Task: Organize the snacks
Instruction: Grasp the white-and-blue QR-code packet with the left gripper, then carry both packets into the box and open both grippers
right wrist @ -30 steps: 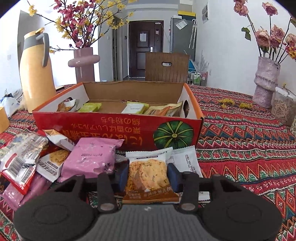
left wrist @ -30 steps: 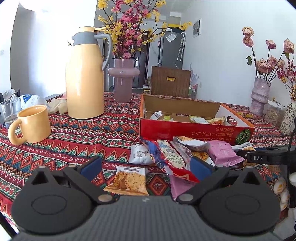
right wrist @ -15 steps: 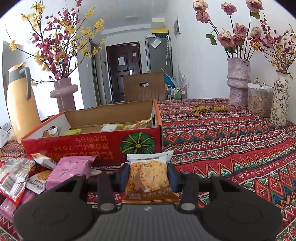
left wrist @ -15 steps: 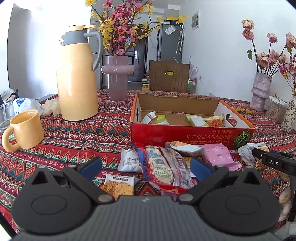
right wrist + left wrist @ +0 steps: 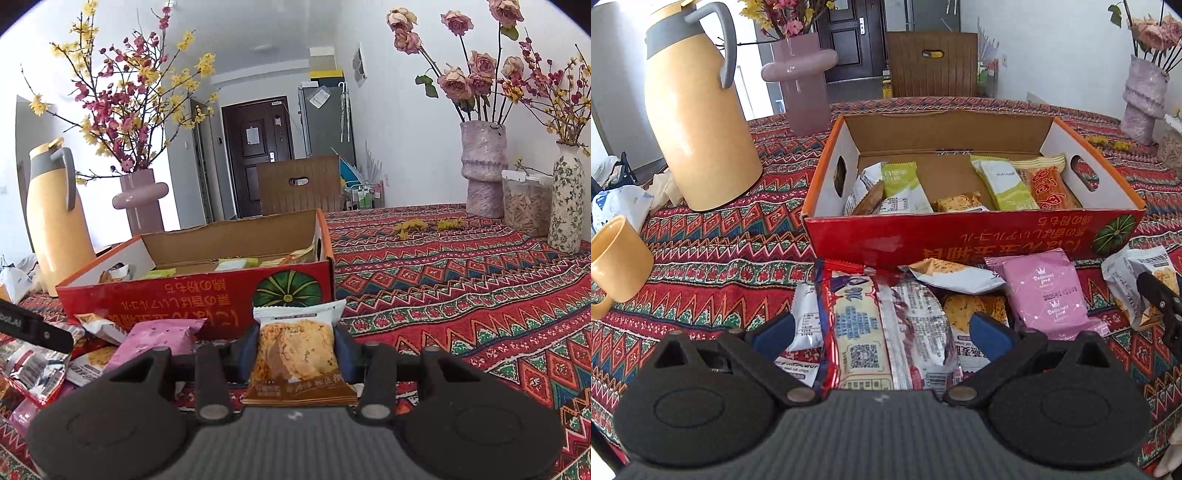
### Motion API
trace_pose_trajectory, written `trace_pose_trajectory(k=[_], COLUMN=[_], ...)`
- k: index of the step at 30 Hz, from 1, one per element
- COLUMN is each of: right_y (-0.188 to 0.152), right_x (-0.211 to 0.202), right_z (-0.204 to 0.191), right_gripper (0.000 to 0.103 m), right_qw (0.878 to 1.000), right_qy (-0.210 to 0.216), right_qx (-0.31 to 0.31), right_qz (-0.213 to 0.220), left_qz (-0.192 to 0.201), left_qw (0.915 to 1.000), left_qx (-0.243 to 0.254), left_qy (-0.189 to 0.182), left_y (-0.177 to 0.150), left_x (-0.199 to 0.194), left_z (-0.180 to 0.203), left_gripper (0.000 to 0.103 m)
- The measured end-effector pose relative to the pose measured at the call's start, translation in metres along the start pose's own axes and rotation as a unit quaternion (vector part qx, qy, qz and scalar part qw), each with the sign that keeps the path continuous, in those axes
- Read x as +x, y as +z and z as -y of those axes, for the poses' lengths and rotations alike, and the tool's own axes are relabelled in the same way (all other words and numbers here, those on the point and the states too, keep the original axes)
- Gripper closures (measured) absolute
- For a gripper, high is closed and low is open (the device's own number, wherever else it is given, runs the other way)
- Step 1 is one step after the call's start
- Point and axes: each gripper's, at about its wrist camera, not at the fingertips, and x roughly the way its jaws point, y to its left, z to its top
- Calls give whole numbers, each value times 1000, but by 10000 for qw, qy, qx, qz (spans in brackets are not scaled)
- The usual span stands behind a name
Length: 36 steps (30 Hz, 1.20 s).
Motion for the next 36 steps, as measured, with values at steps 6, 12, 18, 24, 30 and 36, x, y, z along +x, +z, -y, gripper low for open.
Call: trace_pose_trajectory(k=[6,12,18,24,30,36], right_y=[-1,-1,-1,-1,1,15], right_x=[-1,-1,-2,-2,-2,-12], right_z=[1,2,1,0,-3,-8], right_gripper=[60,60,60,60,60,60], right_qw=[10000,9999,9999,10000,10000,9999], right_qy=[62,78,57,26,-40,71], right_qx=[40,70,78,36,-23,7], right_qz=[14,34,57,60,11,140], left_qz=[-299,-187,7,299,655,816], left_qw=[9995,9996,9994,9984,9962,9944], left_qx=[19,-129,-220,-366,-435,-473], left_qy=[42,-187,-273,-322,-364,-470], left_y=[0,-6,-10,-14,-11,-2], left_x=[16,10,0,-18,-37,-43], left_z=[2,-7,-17,-33,-41,-42], left_gripper=[20,44,48,48,47,47])
